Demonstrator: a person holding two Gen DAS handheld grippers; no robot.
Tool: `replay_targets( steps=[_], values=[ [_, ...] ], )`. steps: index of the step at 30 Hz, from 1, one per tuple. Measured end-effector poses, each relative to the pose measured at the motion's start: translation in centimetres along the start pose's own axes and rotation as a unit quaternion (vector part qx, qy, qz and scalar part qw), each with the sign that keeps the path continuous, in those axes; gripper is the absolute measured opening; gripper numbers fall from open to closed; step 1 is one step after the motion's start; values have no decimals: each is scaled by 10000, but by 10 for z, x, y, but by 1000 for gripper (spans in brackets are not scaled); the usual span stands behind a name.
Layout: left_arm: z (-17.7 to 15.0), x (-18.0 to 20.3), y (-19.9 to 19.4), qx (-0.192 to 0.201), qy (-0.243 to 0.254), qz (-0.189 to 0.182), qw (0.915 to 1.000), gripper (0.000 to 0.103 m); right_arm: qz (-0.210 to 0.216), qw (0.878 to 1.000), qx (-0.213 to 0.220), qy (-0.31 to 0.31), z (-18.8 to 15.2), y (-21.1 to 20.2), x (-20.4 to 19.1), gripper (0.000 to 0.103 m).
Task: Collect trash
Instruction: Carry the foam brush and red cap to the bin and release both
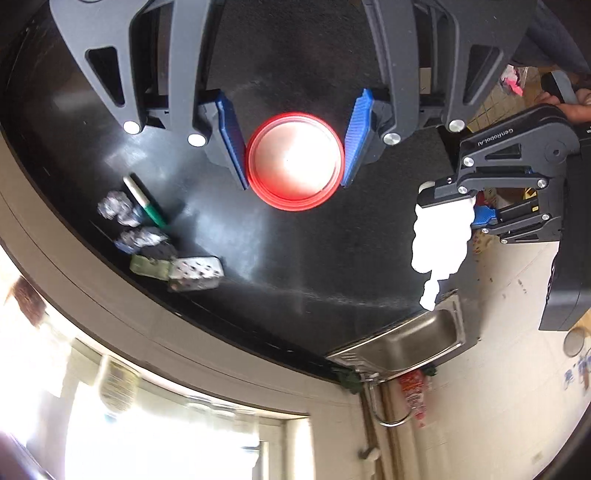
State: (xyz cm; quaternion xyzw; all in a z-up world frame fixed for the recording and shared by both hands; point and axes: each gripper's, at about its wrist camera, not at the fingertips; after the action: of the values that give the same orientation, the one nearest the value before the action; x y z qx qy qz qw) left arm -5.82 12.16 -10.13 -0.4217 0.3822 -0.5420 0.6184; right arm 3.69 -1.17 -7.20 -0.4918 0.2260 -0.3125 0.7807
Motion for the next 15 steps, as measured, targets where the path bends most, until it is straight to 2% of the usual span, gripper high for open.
replay_targets(
  steps=[4,7,12,15],
  values=[
    [-29,-55,-8,-51,-682,284,9973,33,380,9968,-24,-696,34,17,-60,49],
    [-55,-98,-12,-142,-1240,493,9910,33,730,9886,-84,-1318,58,32,-117,49],
    [-112,-164,-12,-345,-2223,700,9718,33,1274,9670,-328,-2181,79,59,-206,49],
    [-145,-189,-7,-470,-2677,731,9596,33,1545,9509,-529,-2628,83,78,-257,49]
  ],
)
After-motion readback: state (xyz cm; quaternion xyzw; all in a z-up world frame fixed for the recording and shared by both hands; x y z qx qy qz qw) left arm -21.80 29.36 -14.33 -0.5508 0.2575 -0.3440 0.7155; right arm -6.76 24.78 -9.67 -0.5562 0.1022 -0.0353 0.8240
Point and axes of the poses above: each gripper's, at about its wrist camera, not at the fingertips, and y roughly the way its jaws point, x to its right, z to its top, and after that the axes turned 11 degrees about -x, right-handed
